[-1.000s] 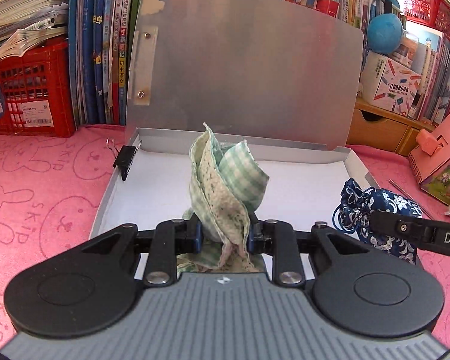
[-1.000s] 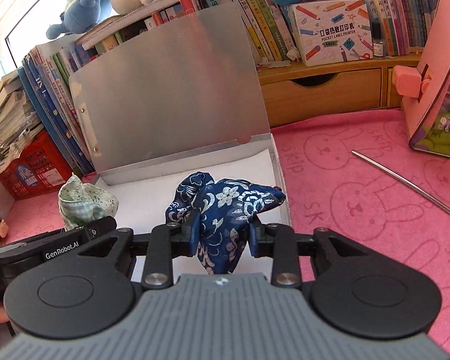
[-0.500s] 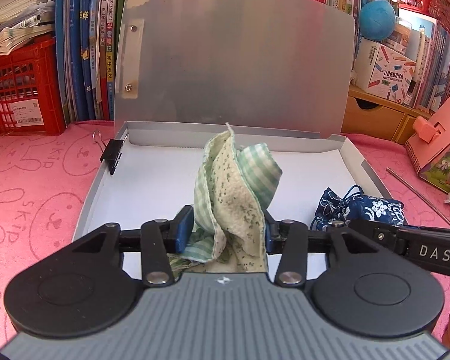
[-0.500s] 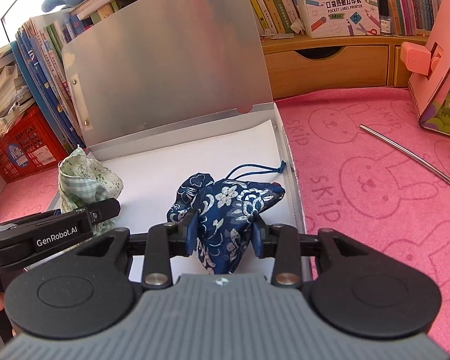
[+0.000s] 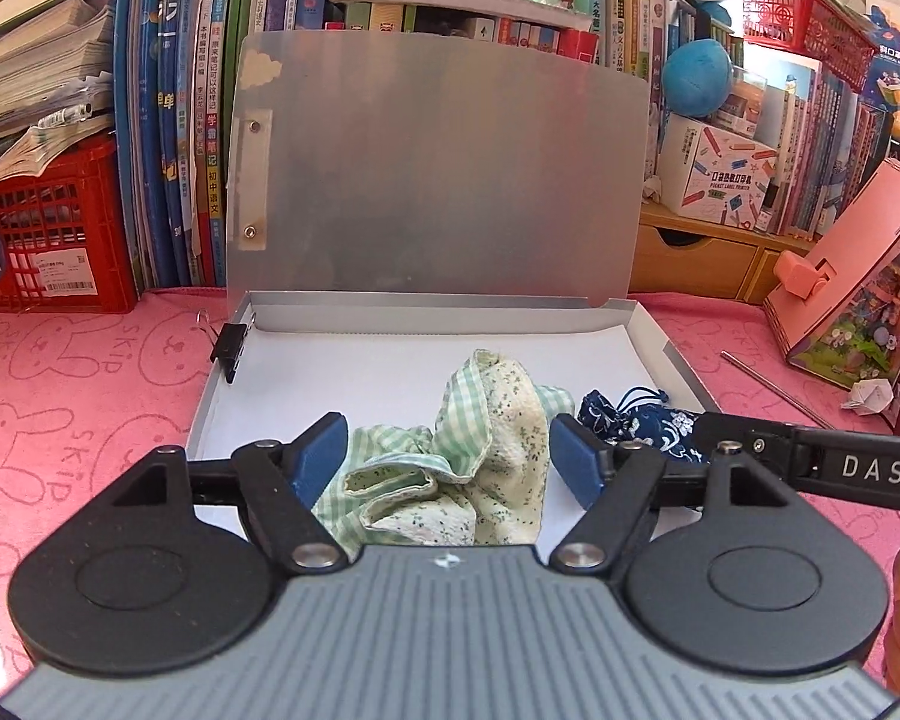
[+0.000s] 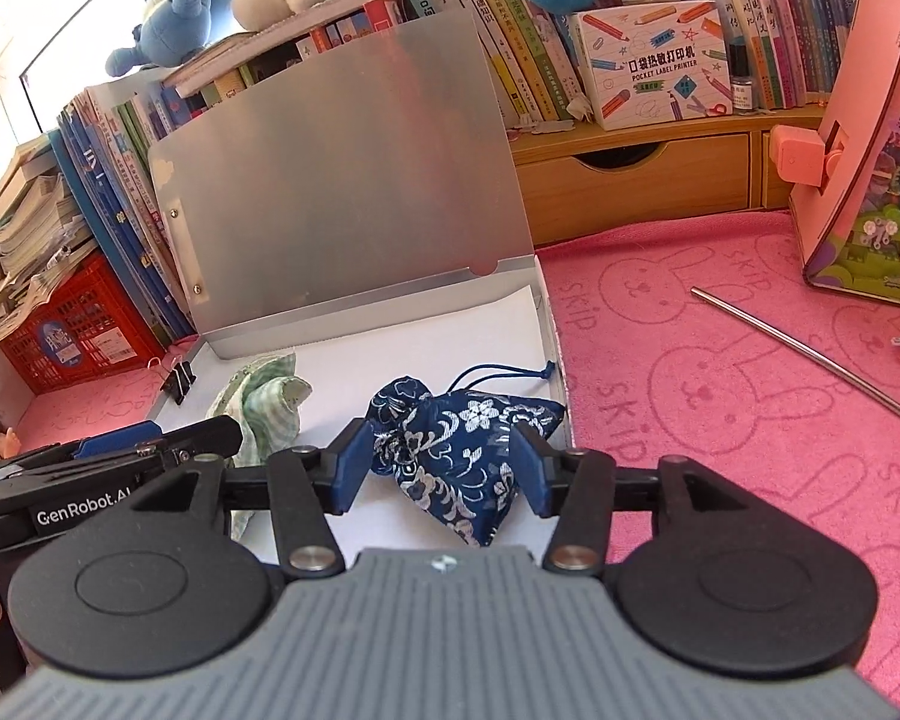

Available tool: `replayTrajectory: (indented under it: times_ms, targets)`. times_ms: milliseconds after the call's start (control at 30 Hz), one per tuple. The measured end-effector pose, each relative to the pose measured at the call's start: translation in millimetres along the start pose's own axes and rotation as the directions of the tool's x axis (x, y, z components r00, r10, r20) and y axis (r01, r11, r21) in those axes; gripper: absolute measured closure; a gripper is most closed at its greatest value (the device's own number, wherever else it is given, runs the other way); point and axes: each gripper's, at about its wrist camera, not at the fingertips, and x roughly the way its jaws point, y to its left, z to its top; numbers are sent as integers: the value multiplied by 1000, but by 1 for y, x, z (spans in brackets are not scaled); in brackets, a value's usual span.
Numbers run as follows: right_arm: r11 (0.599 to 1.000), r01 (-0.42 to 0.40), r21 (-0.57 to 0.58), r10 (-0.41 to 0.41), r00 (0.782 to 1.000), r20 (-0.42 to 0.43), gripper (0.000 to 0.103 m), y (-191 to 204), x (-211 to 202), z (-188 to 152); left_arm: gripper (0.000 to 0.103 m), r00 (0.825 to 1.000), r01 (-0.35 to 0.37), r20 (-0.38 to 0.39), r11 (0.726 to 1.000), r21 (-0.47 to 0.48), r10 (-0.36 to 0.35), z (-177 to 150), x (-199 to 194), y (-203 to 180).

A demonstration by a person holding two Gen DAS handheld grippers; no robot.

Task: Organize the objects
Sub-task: 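Lower the cloth into the box and open the left tool while the right tool releases the pouch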

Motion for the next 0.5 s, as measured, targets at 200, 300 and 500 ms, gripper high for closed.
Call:
replayTrajectory:
  times_ms: [200, 300, 500]
  targets:
    - [1000, -21, -16, 21, 999, 29, 34, -3, -31, -1, 23, 999, 43, 27, 999, 5, -44, -2, -32, -3]
    - [999, -35, -33, 37, 998, 41, 33, -3, -47, -7, 22, 997, 64, 40, 998, 4, -64, -9, -51, -4]
    - [995, -84, -53, 87, 995, 57, 32, -1, -79, -27, 22, 993, 108, 48, 994, 14, -108, -33, -85, -6]
